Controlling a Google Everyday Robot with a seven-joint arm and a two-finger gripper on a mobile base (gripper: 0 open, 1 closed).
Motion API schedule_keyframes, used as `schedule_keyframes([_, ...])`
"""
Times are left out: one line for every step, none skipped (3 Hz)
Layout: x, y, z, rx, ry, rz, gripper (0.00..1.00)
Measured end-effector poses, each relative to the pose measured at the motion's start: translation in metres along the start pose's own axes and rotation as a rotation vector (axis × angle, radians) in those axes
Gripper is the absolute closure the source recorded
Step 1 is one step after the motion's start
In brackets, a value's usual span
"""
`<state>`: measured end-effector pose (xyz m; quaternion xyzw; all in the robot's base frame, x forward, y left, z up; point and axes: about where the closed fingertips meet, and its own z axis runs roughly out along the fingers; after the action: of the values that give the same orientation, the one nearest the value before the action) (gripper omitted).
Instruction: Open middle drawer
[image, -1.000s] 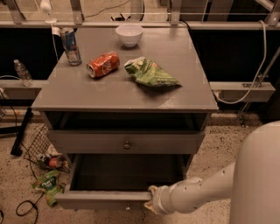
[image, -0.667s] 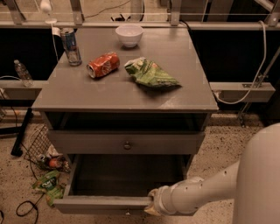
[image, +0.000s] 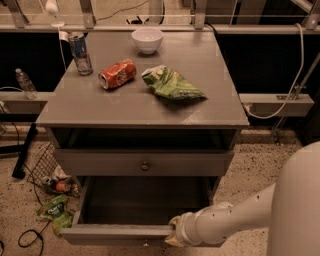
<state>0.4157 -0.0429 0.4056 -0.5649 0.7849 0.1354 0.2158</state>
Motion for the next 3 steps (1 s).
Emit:
schedule_keyframes([-0.0004,0.0007,0.0007,-0.002,0.0,-0.001,0.52])
schedule_keyframes([-0.0006,0.001,0.0011,-0.003,0.0,-0.001,0.3])
schedule_keyframes([-0.0011,0.0017,0.0017,-0.005,0.0,-0.002,0.01])
